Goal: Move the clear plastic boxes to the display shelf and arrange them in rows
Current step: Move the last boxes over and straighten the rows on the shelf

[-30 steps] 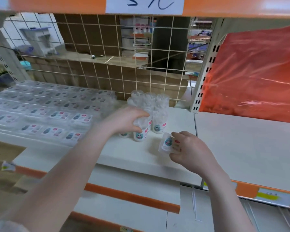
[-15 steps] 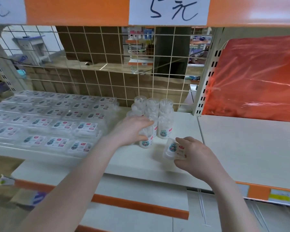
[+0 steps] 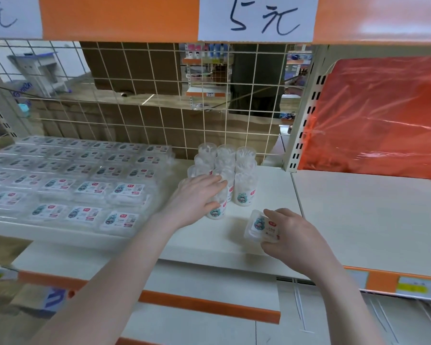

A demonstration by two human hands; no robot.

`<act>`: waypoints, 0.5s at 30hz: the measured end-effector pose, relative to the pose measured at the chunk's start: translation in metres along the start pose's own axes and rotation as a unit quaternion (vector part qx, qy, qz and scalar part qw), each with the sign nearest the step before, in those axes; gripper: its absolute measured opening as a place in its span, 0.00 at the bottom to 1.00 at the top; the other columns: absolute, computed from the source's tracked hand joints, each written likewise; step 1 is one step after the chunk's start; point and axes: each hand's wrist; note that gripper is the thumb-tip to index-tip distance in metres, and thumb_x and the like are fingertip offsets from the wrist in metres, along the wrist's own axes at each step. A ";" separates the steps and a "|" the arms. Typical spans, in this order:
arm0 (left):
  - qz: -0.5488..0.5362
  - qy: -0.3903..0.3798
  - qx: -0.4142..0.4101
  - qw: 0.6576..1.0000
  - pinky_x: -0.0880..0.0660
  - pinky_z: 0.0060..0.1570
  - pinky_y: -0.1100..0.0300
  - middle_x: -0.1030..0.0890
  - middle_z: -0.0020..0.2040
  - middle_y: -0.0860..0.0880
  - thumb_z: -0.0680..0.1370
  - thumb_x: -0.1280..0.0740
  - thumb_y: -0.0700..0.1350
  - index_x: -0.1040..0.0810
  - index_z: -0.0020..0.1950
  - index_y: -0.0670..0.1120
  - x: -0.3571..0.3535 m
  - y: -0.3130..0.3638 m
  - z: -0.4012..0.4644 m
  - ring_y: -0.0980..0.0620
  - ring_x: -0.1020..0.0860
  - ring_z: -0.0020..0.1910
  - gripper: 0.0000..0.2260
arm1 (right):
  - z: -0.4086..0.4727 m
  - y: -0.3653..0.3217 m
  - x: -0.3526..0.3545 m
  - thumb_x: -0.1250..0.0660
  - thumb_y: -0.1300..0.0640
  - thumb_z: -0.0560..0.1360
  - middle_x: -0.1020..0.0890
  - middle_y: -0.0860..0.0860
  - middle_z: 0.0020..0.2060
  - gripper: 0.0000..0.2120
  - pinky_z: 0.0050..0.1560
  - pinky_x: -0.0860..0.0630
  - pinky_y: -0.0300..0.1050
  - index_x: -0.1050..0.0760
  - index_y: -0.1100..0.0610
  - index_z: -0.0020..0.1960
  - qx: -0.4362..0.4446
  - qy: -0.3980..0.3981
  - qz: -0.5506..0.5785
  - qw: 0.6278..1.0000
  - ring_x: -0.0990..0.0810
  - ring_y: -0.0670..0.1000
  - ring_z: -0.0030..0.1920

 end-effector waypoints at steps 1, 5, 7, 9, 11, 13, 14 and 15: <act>-0.002 0.000 0.004 1.000 0.40 0.68 0.54 0.38 0.75 0.52 0.80 0.38 0.51 0.39 0.75 0.51 0.000 0.000 0.000 0.52 0.42 0.74 0.24 | 0.001 0.002 0.000 0.34 0.51 0.70 0.27 0.48 0.58 0.24 0.53 0.28 0.45 0.30 0.54 0.65 0.003 -0.001 -0.002 1.000 0.27 0.51 0.57; -0.033 0.013 0.028 0.999 0.43 0.71 0.54 0.39 0.75 0.51 0.80 0.40 0.53 0.37 0.74 0.50 -0.002 0.001 -0.003 0.53 0.44 0.75 0.24 | 0.008 0.011 0.000 0.34 0.52 0.70 0.27 0.49 0.58 0.25 0.53 0.28 0.45 0.31 0.54 0.66 0.018 -0.009 -0.006 1.000 0.27 0.51 0.58; -0.052 0.034 0.053 0.997 0.42 0.69 0.55 0.36 0.74 0.51 0.80 0.43 0.54 0.35 0.73 0.49 0.001 0.003 -0.011 0.51 0.41 0.74 0.22 | 0.013 0.016 0.000 0.34 0.51 0.70 0.27 0.48 0.59 0.25 0.53 0.28 0.44 0.31 0.53 0.67 0.034 -0.016 -0.009 0.999 0.28 0.51 0.58; -0.066 0.071 0.073 0.993 0.38 0.68 0.53 0.31 0.71 0.48 0.78 0.48 0.57 0.30 0.70 0.46 0.004 0.004 -0.022 0.48 0.36 0.71 0.25 | 0.017 0.020 -0.001 0.35 0.51 0.70 0.27 0.48 0.59 0.25 0.53 0.28 0.43 0.32 0.52 0.67 0.052 -0.022 -0.011 0.998 0.28 0.50 0.59; -0.057 0.093 0.114 0.987 0.34 0.67 0.49 0.28 0.68 0.46 0.76 0.50 0.57 0.27 0.67 0.44 0.001 0.003 -0.035 0.46 0.32 0.69 0.27 | 0.022 0.025 -0.002 0.36 0.50 0.71 0.27 0.47 0.59 0.25 0.53 0.28 0.43 0.32 0.52 0.67 0.075 -0.026 -0.024 0.997 0.29 0.50 0.59; -0.041 0.097 0.174 0.979 0.34 0.68 0.48 0.28 0.68 0.46 0.77 0.49 0.57 0.27 0.68 0.44 -0.002 0.001 -0.047 0.46 0.33 0.69 0.26 | 0.026 0.027 -0.004 0.36 0.50 0.71 0.28 0.48 0.59 0.24 0.55 0.29 0.43 0.33 0.53 0.66 0.103 -0.029 -0.039 0.993 0.29 0.50 0.60; -0.036 0.096 0.202 0.974 0.36 0.69 0.48 0.29 0.69 0.46 0.78 0.48 0.56 0.28 0.68 0.45 -0.003 0.001 -0.053 0.46 0.34 0.70 0.25 | 0.028 0.027 -0.004 0.36 0.50 0.71 0.28 0.48 0.59 0.24 0.55 0.30 0.42 0.33 0.53 0.66 0.116 -0.032 -0.043 0.992 0.30 0.50 0.61; -0.033 0.096 0.229 0.968 0.39 0.70 0.50 0.30 0.70 0.46 0.78 0.47 0.55 0.29 0.69 0.45 -0.004 0.002 -0.059 0.47 0.36 0.71 0.24 | 0.030 0.025 -0.005 0.36 0.50 0.71 0.28 0.48 0.60 0.24 0.56 0.31 0.42 0.33 0.53 0.66 0.128 -0.037 -0.044 0.990 0.30 0.50 0.61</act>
Point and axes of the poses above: each hand's wrist, its own z-axis towards the middle knuckle, its own x-axis out of the back of the hand, y = z × x
